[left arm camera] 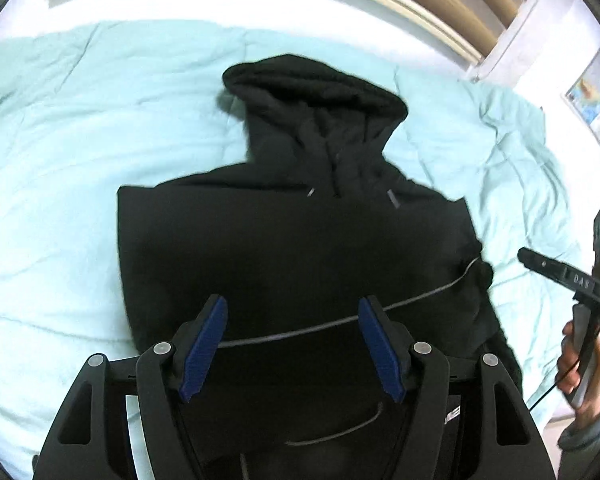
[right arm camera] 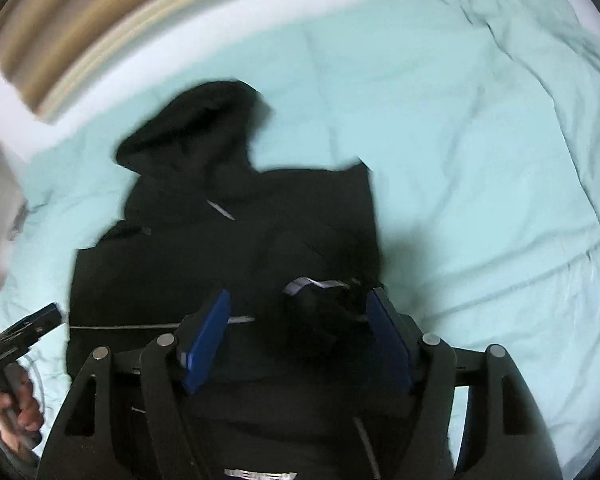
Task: Fold large clothes
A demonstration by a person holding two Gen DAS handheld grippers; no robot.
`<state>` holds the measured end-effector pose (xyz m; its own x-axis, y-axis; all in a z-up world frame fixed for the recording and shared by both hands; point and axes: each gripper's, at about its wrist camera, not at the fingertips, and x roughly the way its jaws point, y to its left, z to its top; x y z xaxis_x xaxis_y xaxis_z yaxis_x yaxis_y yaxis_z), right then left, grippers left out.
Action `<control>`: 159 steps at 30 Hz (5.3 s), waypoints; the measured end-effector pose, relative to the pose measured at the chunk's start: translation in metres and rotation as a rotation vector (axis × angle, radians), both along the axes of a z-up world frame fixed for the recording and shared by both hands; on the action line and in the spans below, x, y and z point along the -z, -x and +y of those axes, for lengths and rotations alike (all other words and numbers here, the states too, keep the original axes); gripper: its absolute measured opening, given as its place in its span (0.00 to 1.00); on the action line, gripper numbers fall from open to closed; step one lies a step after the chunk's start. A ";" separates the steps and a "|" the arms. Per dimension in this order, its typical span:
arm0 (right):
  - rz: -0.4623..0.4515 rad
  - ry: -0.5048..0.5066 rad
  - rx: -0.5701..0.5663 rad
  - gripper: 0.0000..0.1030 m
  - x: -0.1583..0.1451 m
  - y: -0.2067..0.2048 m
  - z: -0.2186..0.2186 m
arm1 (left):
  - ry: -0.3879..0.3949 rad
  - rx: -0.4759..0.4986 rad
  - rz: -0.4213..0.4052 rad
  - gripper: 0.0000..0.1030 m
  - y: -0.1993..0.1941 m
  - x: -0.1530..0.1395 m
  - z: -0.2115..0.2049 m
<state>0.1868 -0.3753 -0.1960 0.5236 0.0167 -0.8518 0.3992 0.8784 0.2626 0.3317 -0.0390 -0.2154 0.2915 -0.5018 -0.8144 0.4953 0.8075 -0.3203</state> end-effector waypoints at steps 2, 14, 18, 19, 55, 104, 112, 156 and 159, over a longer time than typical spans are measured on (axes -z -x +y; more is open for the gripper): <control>0.019 0.019 -0.051 0.71 0.008 -0.014 0.017 | -0.024 -0.001 0.018 0.68 -0.003 0.012 -0.007; 0.268 0.037 -0.124 0.58 0.107 -0.035 0.035 | -0.145 -0.038 0.098 0.68 -0.019 0.070 -0.024; 0.226 -0.026 -0.141 0.58 0.073 -0.033 0.025 | -0.070 -0.045 0.026 0.68 -0.023 0.031 -0.014; 0.183 -0.047 -0.143 0.58 0.057 -0.033 0.021 | -0.058 -0.052 0.005 0.68 -0.027 0.020 -0.012; -0.146 -0.097 -0.060 0.07 0.073 -0.270 -0.078 | 0.261 -0.269 0.090 0.09 -0.268 0.058 -0.029; -0.010 -0.288 -0.217 0.55 0.135 -0.333 -0.117 | 0.170 -0.084 0.041 0.64 -0.311 0.044 -0.070; 0.038 -0.406 -0.282 0.55 0.160 -0.358 -0.092 | 0.216 -0.008 0.224 0.64 -0.326 0.092 -0.091; -0.148 0.036 -0.187 0.48 -0.055 -0.028 0.058 | 0.058 0.079 -0.208 0.17 0.047 -0.080 0.022; -0.176 0.008 -0.236 0.49 -0.074 -0.063 0.075 | 0.117 0.078 -0.195 0.18 0.022 -0.094 -0.004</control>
